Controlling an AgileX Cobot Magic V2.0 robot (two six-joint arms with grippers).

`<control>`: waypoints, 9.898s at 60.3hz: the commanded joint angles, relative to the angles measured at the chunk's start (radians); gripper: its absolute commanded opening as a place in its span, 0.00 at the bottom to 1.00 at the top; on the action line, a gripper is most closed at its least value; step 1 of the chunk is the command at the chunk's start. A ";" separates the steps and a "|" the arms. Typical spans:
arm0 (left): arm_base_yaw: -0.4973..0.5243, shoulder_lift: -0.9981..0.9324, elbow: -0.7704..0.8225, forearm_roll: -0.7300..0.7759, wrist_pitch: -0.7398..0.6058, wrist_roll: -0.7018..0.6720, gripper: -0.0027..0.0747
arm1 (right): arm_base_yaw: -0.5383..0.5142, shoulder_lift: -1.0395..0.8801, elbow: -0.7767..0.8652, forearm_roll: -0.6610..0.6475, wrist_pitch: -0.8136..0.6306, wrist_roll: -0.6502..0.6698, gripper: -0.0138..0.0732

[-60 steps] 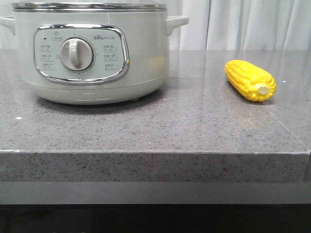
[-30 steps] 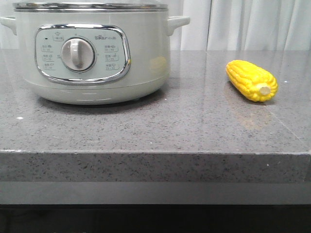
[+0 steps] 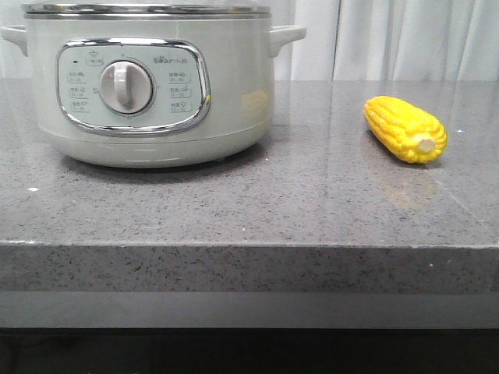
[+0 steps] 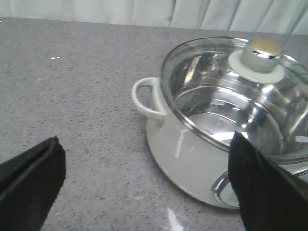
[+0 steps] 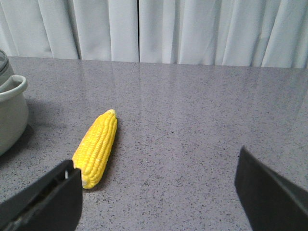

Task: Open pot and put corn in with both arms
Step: 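Grasp the silver knob of the glass lid with the left gripper, then lift the glass lid off the pot with the left gripper, then lower the right gripper onto the yellow corn cob and grasp it, then carry the corn cob over the open pot with the right gripper, then release the corn into the pot and withdraw the right gripper, then lower the glass lid back onto the pot with the left gripper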

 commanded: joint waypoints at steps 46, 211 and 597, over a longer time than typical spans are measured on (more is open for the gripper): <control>-0.325 0.828 -0.962 0.042 0.308 -0.031 0.89 | -0.004 0.018 -0.038 -0.010 -0.070 -0.008 0.91; -0.325 -0.116 -0.074 0.055 0.150 -0.030 0.26 | -0.004 0.018 -0.038 -0.010 -0.077 -0.008 0.91; -0.325 0.780 -0.859 0.065 0.053 0.060 0.32 | 0.107 -0.073 0.122 0.078 -0.202 -0.132 0.09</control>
